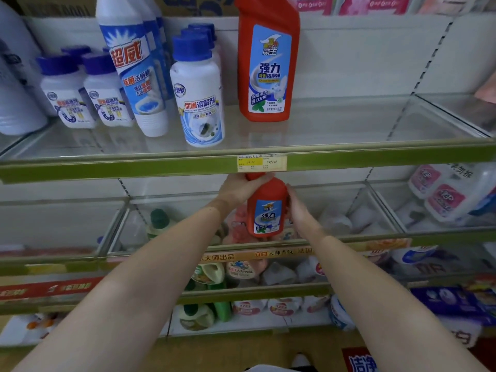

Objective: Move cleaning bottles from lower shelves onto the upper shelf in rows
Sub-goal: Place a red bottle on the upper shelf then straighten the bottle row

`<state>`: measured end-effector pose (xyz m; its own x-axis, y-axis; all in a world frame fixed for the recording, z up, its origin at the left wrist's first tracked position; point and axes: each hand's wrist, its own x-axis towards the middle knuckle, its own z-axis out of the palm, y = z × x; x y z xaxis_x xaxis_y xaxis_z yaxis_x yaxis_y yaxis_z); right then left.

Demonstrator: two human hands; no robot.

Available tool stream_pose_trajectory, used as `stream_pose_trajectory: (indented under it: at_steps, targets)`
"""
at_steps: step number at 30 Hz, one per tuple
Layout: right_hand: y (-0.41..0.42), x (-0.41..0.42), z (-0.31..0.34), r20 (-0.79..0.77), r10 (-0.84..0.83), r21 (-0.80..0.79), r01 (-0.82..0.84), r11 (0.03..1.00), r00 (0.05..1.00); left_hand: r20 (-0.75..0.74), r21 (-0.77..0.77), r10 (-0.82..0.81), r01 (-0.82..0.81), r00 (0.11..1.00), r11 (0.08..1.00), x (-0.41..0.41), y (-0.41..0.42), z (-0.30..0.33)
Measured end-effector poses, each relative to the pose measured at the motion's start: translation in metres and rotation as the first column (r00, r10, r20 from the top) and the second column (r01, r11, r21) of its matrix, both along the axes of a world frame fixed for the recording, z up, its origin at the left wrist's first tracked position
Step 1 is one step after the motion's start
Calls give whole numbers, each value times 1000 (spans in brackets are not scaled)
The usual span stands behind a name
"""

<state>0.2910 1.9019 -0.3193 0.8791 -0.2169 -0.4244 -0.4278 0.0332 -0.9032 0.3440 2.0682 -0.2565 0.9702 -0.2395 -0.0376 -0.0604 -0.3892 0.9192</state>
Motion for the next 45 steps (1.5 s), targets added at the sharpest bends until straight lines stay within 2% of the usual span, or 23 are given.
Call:
stream_pose_trajectory:
  at_steps: [3,7,10,15,18,25,29,33,38,39,41,43,45]
  targets:
    - [-6,20,-33,-23,-74,-23,74,997,997,23,-84,43,-41,999,996,2,-10,-3]
    - [22,-15,22,-35,-99,-31,98,995,994,-19,-247,90,-92,996,965,-2,-16,-7]
    - [18,-25,24,-38,-123,-116,118,986,992,-5,-271,169,-164,986,948,-3,-20,-10]
    - [26,-54,78,-18,-121,11,121,993,993,-2,-266,284,-274,959,924,-5,-28,-14]
    - [13,-24,20,-3,-98,-46,98,994,995,-2,-253,333,-323,943,912,-8,-34,-12]
    - [-4,-1,-18,-24,32,26,-32,999,999,25,-265,476,-453,879,851,-18,-51,-13]
    - [-16,-5,-19,-12,70,-59,-71,996,997,-1,-280,544,-522,839,806,-21,-60,-9]
    - [-27,-10,8,-12,119,-218,-119,969,993,-126,-300,627,-632,769,715,-19,-57,-5]
    - [-33,-27,36,-93,255,-487,-268,832,962,-269,-403,654,-699,707,591,-41,-46,0]
    - [-29,-31,38,-107,288,-495,-302,815,952,-295,-411,655,-711,696,571,-46,-40,-1]
    - [-16,-40,34,-103,274,-436,-291,851,956,-338,-410,654,-731,677,545,-56,-28,1]
    - [0,-54,34,-86,265,-397,-277,875,961,-368,-398,625,-724,689,563,-66,-15,2]
    - [14,-74,33,-80,205,-444,-219,869,976,-377,-382,586,-697,717,607,-77,-1,4]
